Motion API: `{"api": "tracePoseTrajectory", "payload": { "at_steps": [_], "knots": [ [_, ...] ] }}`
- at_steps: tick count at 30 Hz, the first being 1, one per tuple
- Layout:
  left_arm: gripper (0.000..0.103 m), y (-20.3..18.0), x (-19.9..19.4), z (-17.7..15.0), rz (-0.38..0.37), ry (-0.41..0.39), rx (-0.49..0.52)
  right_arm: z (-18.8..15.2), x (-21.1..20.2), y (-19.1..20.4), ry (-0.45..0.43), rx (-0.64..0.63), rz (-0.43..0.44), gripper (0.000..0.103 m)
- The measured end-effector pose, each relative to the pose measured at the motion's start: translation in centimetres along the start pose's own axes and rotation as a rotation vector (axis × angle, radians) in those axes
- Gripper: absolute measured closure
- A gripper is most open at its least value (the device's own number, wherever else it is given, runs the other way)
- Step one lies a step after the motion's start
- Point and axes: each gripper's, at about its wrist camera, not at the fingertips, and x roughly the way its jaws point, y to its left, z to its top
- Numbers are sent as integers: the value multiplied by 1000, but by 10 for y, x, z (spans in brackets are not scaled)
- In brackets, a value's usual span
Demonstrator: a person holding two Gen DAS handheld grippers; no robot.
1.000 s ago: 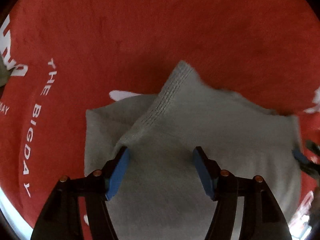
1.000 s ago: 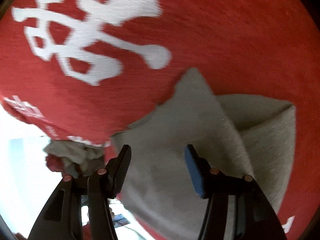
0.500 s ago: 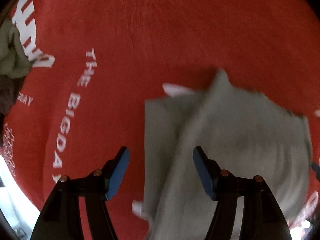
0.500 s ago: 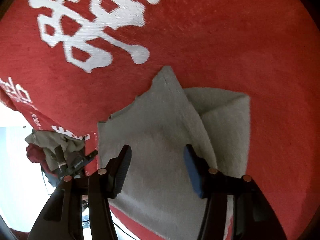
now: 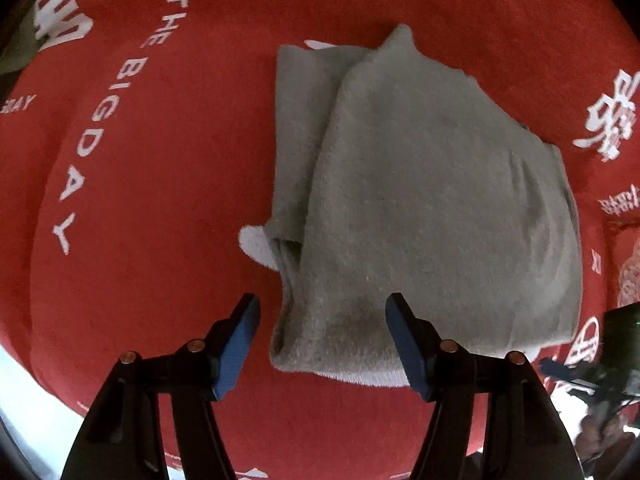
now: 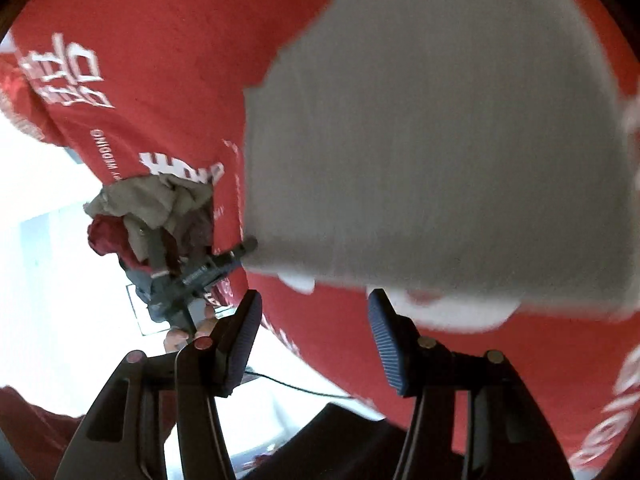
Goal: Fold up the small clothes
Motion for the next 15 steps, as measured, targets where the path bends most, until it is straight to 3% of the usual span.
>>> {"api": "tracePoseTrajectory", "payload": {
  "at_steps": [1,3,5,6,8,9,10,11,13,15],
  "knots": [
    [50,3,1,-1,-13,0,11,-6,10,2,-6,8,-2,44],
    [53,1,1,0,-46,1,26,-11,26,1,-27,29,6,44],
    [73,-2,1,0,-82,2,48,-11,39,-6,-63,80,26,44],
    [75,-1,2,0,-86,13,62,-11,46,-6,-82,106,37,44],
    [95,-2,3,-2,-94,25,92,-9,59,-9,-128,172,66,44],
    [95,-1,2,-2,-95,32,109,-7,63,-10,-148,202,77,46],
    [95,2,0,-5,-96,28,121,-6,66,-10,-180,233,88,76],
    [95,2,-4,-7,-94,24,139,-5,65,-7,-206,239,73,95],
    [95,5,-8,-13,-80,16,170,-7,56,4,-235,189,57,96],
    [95,8,-5,-21,-57,26,195,-13,53,17,-217,101,-29,96]
  ]
}}
